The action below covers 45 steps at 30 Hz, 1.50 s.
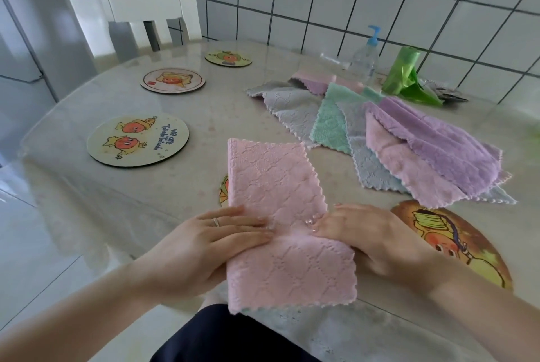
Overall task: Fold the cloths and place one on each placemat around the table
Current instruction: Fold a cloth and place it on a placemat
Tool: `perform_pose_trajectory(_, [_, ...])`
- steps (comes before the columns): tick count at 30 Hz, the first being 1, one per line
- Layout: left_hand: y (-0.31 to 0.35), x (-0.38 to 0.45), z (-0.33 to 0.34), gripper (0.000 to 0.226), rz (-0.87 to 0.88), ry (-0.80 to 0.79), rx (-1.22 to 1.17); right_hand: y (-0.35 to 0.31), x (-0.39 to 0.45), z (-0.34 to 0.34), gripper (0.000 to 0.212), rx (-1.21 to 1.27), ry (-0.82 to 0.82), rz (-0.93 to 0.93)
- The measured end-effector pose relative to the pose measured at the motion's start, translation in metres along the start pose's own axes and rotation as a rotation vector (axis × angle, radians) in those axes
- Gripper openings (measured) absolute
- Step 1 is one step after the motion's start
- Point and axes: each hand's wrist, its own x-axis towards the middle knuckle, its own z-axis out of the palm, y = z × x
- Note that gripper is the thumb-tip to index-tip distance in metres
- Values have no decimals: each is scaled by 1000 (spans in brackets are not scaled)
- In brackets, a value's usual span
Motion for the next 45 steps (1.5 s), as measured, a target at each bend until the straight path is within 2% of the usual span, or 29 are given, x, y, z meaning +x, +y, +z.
perform_pose_trajectory(3, [10,5,-12,28,-98,107,-221,-16,-1,-9,27,180,49,163])
perform_pose_trajectory(5, [14,8,-18,33,-178,161,-287,-22,0,-10,32,230,104,225])
perform_pose_trajectory(9, [9,19,-20,35,-574,248,-467,-19,21,-8,29,412,220,426])
perform_pose_trajectory(12, [-11,39,-21,26,-761,193,-500,-4,43,-2,24,507,315,599])
perform_pose_trajectory(13, [-19,46,-23,33,-802,189,-555,3,51,0,27,478,325,645])
perform_pose_trajectory(15, [-37,54,-25,63,-883,189,-633,16,63,5,22,414,291,734])
perform_pose_trajectory(18, [-59,56,-27,93,-957,127,-589,31,70,11,30,518,227,870])
perform_pose_trajectory(21, [-67,57,-29,93,-952,61,-550,36,69,14,59,539,194,904])
perform_pose_trajectory(23, [-64,57,-30,74,-913,14,-504,35,67,14,68,535,171,859])
perform_pose_trajectory(25, [-61,57,-31,53,-889,-13,-479,36,66,15,57,519,150,836])
perform_pose_trajectory(27, [-59,57,-31,47,-892,-29,-451,37,64,15,44,513,108,845])
perform_pose_trajectory(35, [-60,65,-32,55,-974,-54,-401,40,72,15,44,374,98,856])
perform_pose_trajectory(38, [-65,66,-37,57,-985,-108,-468,43,74,13,43,425,86,872])
perform_pose_trajectory(41, [-63,62,-43,64,-947,-160,-260,45,72,10,45,310,107,844])
perform_pose_trajectory(43, [-54,63,-45,59,-865,-99,-60,40,75,8,45,221,98,813])
perform_pose_trajectory(45, [-42,73,-43,52,-762,-34,17,33,86,7,47,172,42,766])
